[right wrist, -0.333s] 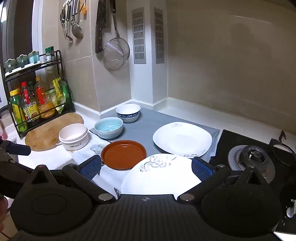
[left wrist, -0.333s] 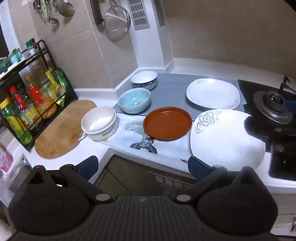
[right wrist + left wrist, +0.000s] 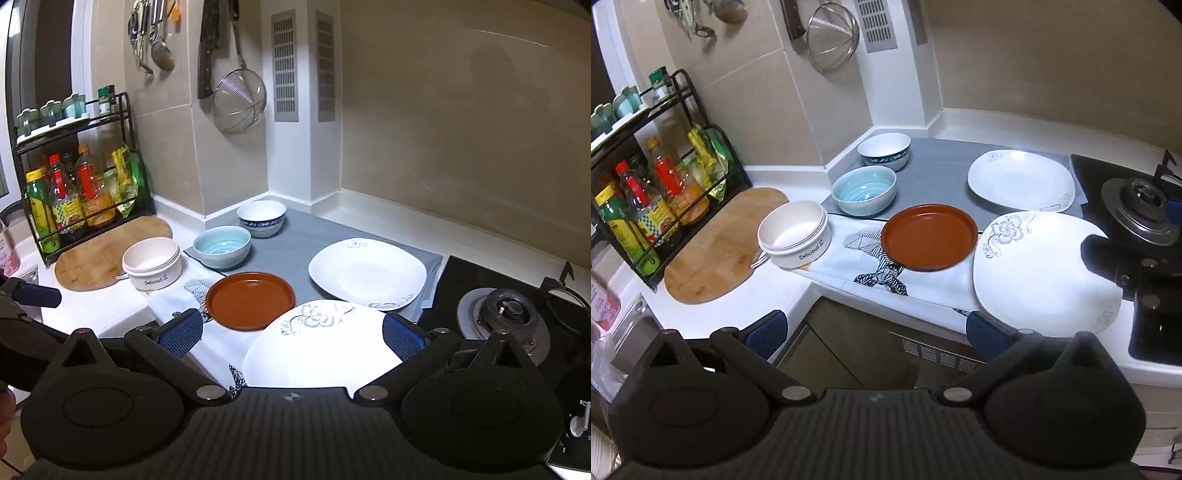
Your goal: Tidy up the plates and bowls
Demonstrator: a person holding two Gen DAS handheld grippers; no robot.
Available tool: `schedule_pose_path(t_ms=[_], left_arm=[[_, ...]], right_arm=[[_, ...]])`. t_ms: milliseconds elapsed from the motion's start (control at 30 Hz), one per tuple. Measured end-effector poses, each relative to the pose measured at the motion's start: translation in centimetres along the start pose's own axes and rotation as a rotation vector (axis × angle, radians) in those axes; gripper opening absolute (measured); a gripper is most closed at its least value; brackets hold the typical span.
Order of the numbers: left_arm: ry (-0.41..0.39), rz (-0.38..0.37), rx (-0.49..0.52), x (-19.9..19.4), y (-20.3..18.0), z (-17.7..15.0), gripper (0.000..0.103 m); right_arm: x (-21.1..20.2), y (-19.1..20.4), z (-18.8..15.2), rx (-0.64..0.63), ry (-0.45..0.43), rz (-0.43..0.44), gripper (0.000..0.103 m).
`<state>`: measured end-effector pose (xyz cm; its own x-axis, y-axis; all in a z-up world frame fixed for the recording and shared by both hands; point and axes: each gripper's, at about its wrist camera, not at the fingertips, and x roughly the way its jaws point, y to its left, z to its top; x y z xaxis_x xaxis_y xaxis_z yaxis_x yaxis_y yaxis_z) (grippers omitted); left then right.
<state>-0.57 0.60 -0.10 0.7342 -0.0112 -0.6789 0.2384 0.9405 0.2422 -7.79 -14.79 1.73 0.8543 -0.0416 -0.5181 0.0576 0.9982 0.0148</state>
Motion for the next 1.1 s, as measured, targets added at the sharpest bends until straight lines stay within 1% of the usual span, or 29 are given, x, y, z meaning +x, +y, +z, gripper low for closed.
schedule_pose_path(t_ms=[167,233,500,767,1100], left_arm=[[0.023,-0.014,-0.012,0.4,0.7,-0.1,0.103],[0.023,-0.015,-0.015,0.5,1.0,-0.1,0.103],[0.046,-0.028,-0.011,2.0,1.2,1.2,0.103],[0.044,-0.032,-0.005,2.7,1.7,2.0,0.103],[0.035,-0.045,0.013,3.2,1.2,2.7,0.103]], right_arm=[[-1.1,-0.1,-0.1,-0.008,0.011,0.002,0.103],[0.7,0.3,0.1,-0.02,0.03,0.005,0.103],[1.7,0.8,0.7,-0.032,0.043,-0.002,0.103],[2.5,1.2,1.1,-0.033,0.049,-0.012,0.103],[2.5,1.1,1.4,-0.026,0.053,-0.031,0.103]])
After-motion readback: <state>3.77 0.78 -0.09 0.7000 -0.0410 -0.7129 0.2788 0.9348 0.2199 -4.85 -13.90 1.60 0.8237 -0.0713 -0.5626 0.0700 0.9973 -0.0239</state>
